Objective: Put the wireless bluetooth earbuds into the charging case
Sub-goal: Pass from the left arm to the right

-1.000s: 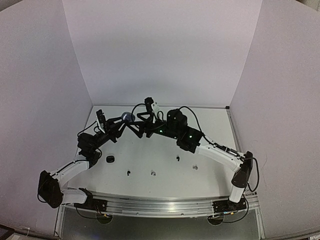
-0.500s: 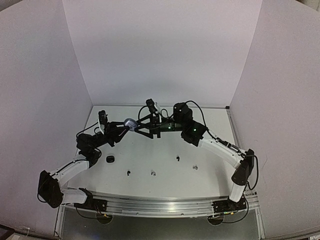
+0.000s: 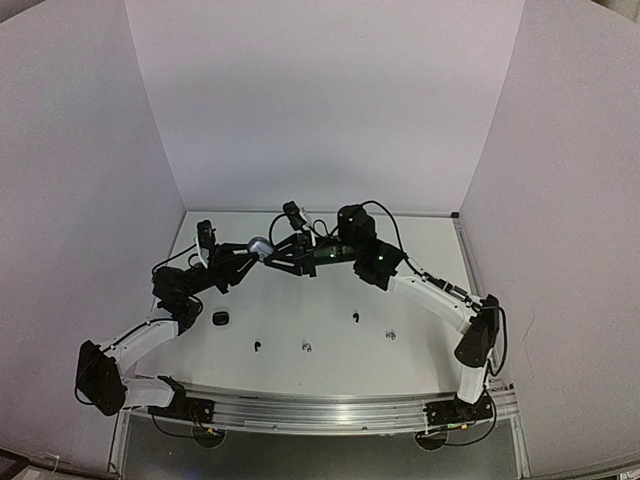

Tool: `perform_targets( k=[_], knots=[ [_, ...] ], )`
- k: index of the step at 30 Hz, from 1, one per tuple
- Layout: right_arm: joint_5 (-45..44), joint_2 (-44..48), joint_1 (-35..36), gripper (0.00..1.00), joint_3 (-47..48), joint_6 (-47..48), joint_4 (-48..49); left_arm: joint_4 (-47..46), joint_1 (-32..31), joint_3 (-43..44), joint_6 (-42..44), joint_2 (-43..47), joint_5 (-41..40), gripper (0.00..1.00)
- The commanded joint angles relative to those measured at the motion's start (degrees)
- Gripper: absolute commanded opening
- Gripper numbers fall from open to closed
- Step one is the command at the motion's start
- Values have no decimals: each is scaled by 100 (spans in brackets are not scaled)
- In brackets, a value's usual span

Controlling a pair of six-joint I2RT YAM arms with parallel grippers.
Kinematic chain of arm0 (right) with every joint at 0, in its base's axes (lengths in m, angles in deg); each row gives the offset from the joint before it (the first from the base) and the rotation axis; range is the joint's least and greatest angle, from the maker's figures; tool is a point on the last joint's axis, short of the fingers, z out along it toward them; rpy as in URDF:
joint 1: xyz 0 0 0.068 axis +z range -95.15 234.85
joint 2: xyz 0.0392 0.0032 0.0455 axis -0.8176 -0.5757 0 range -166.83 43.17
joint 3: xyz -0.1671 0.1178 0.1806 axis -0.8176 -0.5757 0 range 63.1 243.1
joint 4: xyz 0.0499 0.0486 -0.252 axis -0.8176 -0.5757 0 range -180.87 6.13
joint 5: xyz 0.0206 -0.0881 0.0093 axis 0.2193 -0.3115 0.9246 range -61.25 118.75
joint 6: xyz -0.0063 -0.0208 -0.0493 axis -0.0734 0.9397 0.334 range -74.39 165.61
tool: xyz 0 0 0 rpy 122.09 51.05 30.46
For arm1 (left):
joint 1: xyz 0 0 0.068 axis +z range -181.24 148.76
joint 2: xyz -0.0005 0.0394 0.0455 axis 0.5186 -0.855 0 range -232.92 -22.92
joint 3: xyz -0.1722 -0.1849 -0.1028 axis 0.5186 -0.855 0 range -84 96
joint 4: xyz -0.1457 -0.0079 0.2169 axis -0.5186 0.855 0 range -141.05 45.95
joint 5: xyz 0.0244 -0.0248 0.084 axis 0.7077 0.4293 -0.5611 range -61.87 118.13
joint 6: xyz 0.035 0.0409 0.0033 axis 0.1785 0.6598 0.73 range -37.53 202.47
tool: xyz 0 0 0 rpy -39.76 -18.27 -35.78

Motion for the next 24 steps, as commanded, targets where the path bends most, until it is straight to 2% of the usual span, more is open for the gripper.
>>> perform_targets(
  k=[1,6,10,14,22,24],
  knots=[
    [155,-20,24,23,289,79,91,-134,14,257,-64,-12,86,0],
    [286,-197,24,22,492,-123,93,-77,12,296,-28,-32,160,0],
    [289,-229,24,29,599,-142,94,65,5,315,-53,-46,248,0],
    [177,-237,24,28,622,-123,91,82,-1,314,-102,-56,266,0],
    [150,-351,21,34,759,-112,91,107,-6,334,-263,-64,265,0],
    [166,-370,24,31,792,-125,94,110,-6,343,-264,-65,253,0]
  ],
)
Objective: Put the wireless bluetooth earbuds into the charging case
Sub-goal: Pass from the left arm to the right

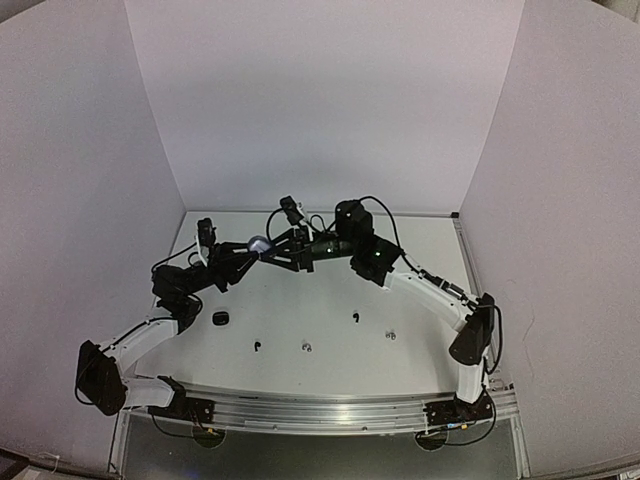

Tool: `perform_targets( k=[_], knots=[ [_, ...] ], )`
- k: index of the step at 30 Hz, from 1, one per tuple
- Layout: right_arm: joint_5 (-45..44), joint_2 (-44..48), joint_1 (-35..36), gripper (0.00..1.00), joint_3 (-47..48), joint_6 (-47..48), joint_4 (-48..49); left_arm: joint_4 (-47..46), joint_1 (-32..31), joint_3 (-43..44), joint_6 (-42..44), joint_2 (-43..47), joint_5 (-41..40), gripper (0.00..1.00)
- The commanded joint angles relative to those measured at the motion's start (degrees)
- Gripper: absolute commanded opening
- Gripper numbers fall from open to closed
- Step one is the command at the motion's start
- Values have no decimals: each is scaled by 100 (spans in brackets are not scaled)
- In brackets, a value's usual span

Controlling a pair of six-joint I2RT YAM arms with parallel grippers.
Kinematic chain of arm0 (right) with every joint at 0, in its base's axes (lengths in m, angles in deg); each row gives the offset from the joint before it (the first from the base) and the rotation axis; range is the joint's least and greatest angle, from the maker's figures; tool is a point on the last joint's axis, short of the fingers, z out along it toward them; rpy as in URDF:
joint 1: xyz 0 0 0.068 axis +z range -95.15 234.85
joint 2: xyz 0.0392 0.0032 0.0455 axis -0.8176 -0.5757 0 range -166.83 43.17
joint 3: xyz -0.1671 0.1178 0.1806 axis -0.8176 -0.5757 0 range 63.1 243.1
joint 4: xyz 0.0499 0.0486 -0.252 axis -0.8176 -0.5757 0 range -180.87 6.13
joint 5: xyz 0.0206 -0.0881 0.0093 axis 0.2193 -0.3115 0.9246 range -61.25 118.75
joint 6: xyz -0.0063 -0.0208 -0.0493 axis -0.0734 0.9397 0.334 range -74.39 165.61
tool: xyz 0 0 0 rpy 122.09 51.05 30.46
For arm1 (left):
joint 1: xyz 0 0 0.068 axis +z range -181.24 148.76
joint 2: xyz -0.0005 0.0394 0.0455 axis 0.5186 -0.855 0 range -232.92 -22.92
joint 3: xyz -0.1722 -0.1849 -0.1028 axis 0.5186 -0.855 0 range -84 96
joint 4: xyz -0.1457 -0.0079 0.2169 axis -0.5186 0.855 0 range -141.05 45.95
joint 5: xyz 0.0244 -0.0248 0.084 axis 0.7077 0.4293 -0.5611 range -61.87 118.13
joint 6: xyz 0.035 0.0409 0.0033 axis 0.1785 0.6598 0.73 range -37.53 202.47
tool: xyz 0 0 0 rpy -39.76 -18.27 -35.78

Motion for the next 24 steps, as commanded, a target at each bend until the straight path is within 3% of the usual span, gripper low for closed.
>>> perform_targets(
  k=[1,5,14,18,24],
  knots=[
    [19,-89,37,28,290,-24,154,26,-30,267,-99,-49,178,0],
    [20,-58,37,7,252,-19,151,53,-30,279,-78,-58,166,0],
    [-182,263,37,0,-321,-9,82,226,-22,279,123,-38,18,2],
    [-411,491,63,0,-496,312,-504,761,19,290,517,81,107,32],
    [-716,679,178,0,-601,749,-1325,2155,164,461,1260,220,930,61]
  ],
)
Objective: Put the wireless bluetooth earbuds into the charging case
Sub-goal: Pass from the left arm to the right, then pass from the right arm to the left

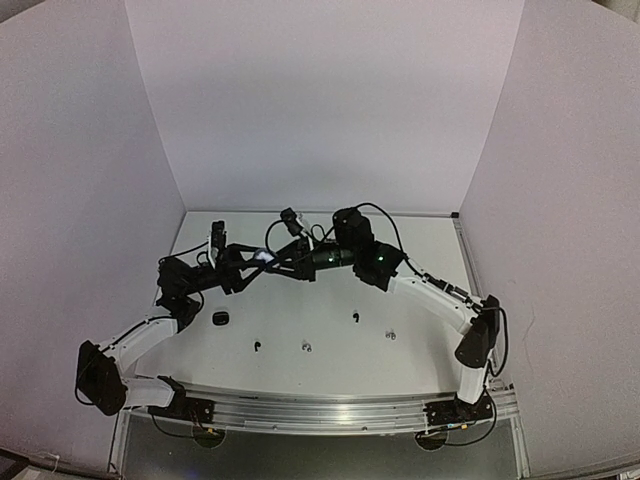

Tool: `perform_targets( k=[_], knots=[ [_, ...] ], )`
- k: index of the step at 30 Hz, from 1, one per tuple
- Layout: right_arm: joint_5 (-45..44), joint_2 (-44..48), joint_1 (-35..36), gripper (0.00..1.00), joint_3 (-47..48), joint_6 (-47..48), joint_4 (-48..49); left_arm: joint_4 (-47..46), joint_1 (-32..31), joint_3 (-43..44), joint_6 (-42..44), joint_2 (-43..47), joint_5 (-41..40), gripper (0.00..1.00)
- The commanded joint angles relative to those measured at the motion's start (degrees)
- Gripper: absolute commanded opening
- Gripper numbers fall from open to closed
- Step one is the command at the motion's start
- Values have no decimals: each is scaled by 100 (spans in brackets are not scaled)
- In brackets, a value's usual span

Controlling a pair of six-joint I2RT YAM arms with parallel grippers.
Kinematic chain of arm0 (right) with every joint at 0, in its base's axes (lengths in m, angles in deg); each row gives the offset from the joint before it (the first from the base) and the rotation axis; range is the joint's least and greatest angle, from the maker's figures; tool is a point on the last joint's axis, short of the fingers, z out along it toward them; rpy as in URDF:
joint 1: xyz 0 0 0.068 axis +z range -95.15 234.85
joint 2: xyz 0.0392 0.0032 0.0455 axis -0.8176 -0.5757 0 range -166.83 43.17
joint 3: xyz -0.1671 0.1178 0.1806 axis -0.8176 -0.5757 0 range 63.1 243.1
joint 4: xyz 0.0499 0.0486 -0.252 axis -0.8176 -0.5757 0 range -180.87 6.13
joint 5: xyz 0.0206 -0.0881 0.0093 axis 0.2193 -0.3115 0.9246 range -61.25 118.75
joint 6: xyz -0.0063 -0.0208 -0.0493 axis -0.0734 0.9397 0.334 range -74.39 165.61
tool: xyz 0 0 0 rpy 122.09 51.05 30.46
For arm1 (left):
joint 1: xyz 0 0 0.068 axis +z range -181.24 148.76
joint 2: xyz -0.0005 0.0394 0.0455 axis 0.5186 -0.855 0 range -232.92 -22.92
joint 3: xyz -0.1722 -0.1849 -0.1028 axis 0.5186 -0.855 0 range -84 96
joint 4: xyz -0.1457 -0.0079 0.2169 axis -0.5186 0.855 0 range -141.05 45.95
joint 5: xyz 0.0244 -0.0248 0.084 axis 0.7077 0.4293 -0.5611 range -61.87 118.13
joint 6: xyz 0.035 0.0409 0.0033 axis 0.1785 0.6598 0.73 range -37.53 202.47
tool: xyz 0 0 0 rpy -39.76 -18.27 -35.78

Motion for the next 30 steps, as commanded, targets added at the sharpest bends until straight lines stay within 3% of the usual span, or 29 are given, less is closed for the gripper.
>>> perform_targets(
  k=[1,5,10,15,30],
  knots=[
    [-308,458,124,0,-215,379,-742,1351,151,447,892,254,771,65],
    [-483,701,142,0,-356,585,-1117,2915,226,861,2038,160,1845,76],
    [-1136,444,396,0,506,1431,-2853,5164,235,1481,4029,-86,2477,81],
    [-1557,330,641,0,888,1927,-3310,5872,122,1717,4669,-180,2452,76],
    [-2754,-102,983,0,1836,2527,-3908,6783,-36,2126,5714,-86,2396,57]
  ],
)
